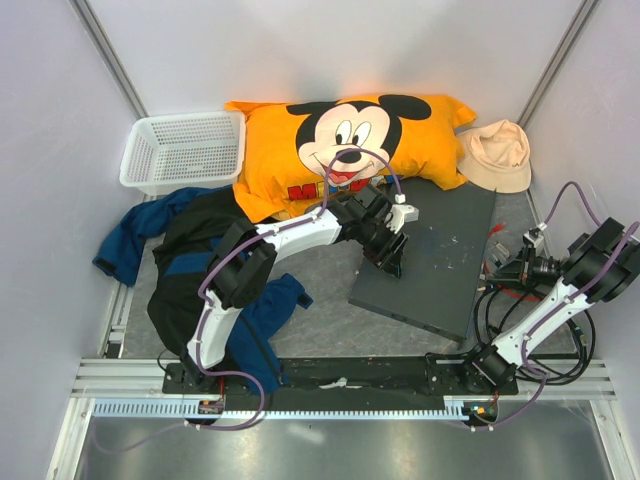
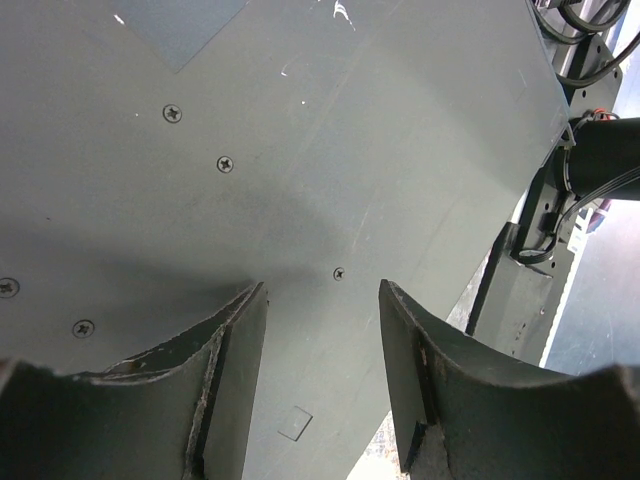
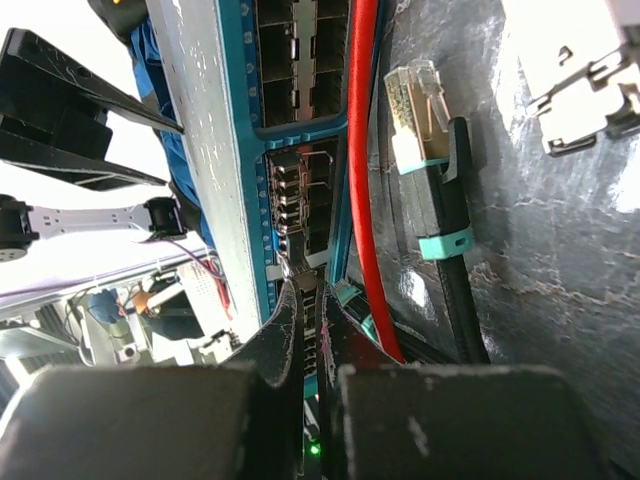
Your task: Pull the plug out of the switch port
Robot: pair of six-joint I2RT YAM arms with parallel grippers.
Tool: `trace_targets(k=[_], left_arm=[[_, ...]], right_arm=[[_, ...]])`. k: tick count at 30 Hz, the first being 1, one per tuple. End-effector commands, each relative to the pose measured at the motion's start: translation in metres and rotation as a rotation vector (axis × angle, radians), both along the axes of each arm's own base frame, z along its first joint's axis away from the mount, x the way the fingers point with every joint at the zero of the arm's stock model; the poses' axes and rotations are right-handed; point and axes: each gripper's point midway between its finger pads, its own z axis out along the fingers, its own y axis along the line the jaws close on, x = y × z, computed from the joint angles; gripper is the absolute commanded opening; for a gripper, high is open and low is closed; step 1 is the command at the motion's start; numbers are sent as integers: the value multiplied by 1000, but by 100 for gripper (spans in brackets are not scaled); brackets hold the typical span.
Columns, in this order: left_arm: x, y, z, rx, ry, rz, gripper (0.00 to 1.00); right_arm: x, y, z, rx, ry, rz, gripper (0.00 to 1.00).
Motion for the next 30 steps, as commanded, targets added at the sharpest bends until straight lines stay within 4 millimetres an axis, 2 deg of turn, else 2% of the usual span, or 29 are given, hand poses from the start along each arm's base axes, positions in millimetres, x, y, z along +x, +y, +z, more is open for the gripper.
trace_targets(k=[1,4,5,6,8,9,12,13,14,15,16,17,18,19,21,22,25,28,30], left_arm=[[-9,2,-12,28,4,-22,57],[-8,2,-9,25,-3,-21,57],[-10,2,-11,25,9,-24,57],[-11,2,-13,26,18,-23,57],[-12,0,-14,23,37,-16,57],[-11,-2,-15,20,40,-16,57],[-10,-4,-9,7,37,-18,57],[-10,-5,-7,3,36,-18,57],[-10,-5,-6,0,38,-18,57],[-11,-5,-6,0,43,-18,57],[-11,-6,-4,-4,44,-16,57],[-11,-6,-4,-5,48,-17,57],[-12,-6,-2,-8,46,-19,57],[-11,-6,0,-13,39,-21,57],[-12,-5,4,-14,34,-23,57],[-11,-5,7,-19,28,-26,57],[-12,-4,12,-25,20,-34,57],[-7,-3,18,-35,-8,-32,57],[-3,-3,22,-40,-22,-26,57]], right_arm=[[-44,-76,-40,-315,-23,102,1],[-59,-98,-25,-375,-46,60,0],[-68,-106,-27,-398,-33,68,1],[-76,-122,-25,-425,-50,37,1],[-81,-132,-20,-394,-60,-8,0],[-83,-148,-16,-421,-84,-34,1],[-82,-149,-4,-416,-132,-35,1],[-79,-149,12,-485,-205,-11,1],[-80,-130,17,-464,-235,-3,9],[-75,-118,25,-483,-281,32,26],[-73,-111,41,-568,-363,102,31],[-72,-100,47,-590,-399,142,36],[-71,-78,48,-577,-433,189,43],[-69,-71,63,-643,-483,224,46],[-64,-57,72,-690,-555,309,52],[-62,-55,83,-746,-586,338,53],[-53,-51,100,-839,-665,437,60],[-44,-41,102,-851,-723,523,64],[-34,-25,98,-812,-788,590,66]])
